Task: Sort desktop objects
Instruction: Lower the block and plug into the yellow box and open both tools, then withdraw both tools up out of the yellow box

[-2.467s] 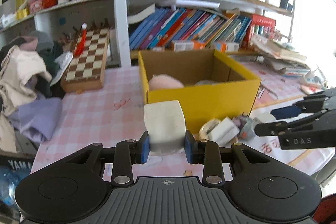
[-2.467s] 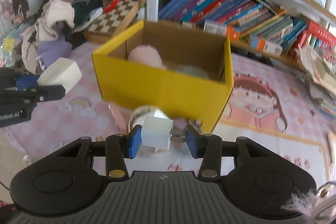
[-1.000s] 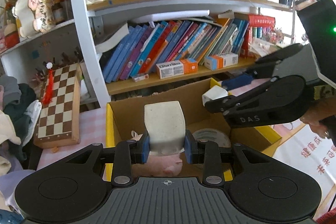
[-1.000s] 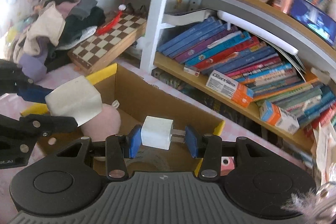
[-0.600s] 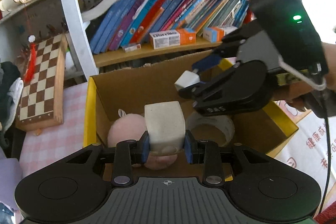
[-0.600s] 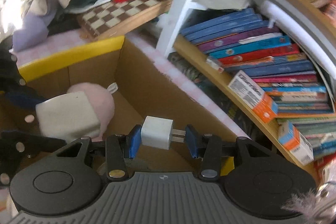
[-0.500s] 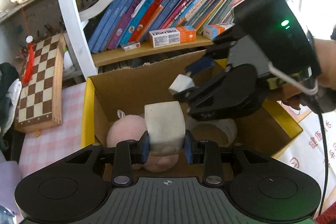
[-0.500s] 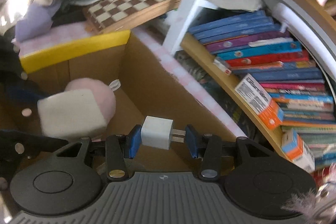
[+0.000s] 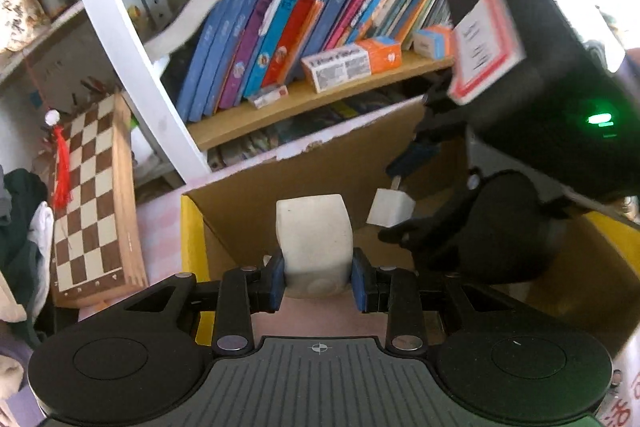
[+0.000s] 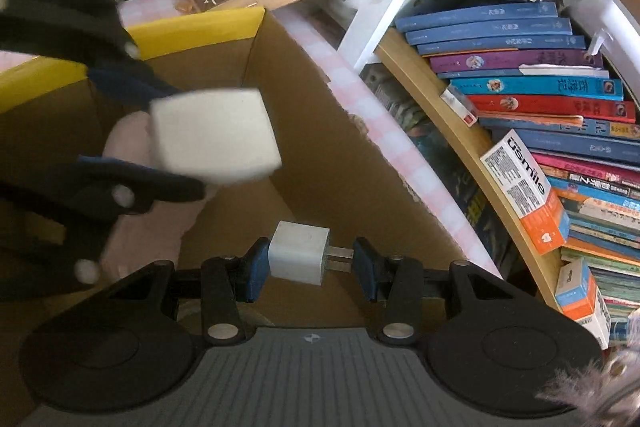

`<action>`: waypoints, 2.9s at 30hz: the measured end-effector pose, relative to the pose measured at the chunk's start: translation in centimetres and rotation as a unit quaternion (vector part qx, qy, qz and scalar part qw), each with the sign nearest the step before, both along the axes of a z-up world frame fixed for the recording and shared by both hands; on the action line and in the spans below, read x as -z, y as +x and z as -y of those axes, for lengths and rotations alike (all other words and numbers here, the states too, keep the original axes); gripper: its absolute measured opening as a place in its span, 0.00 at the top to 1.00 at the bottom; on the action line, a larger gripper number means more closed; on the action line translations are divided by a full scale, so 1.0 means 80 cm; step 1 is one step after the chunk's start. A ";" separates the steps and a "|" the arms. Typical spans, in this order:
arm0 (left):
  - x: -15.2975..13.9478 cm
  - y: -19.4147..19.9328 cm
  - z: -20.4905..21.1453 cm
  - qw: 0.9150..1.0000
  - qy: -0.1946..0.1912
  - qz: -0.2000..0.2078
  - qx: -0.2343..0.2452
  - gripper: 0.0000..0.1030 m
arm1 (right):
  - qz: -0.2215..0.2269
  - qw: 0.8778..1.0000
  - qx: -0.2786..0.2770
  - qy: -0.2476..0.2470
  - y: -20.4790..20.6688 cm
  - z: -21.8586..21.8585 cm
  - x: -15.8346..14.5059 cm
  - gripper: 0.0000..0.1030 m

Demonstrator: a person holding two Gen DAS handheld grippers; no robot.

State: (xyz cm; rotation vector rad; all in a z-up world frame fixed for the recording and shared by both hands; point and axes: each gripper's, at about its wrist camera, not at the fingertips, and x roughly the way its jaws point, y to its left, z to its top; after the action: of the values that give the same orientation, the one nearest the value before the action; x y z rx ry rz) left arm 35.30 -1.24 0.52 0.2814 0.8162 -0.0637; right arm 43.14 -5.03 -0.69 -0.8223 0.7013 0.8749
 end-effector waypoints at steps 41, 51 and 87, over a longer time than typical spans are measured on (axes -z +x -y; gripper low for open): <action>-0.078 -0.108 -0.019 0.990 -0.044 0.131 -0.018 0.10 | 0.101 0.982 0.081 0.137 -0.087 0.081 -0.090 0.06; -0.093 -0.171 -0.022 0.983 -0.060 0.168 -0.036 0.08 | 0.125 0.955 0.115 0.245 -0.164 0.120 -0.129 0.03; -0.021 -0.341 -0.038 0.989 -0.093 0.092 -0.071 0.07 | 0.066 0.911 0.328 0.241 -0.381 0.169 -0.039 0.00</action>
State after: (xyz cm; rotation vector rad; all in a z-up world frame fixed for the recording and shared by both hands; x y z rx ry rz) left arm 8.01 1.77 2.17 0.0516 0.6404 0.0191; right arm 12.69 -18.54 2.39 -0.1644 0.5524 0.3431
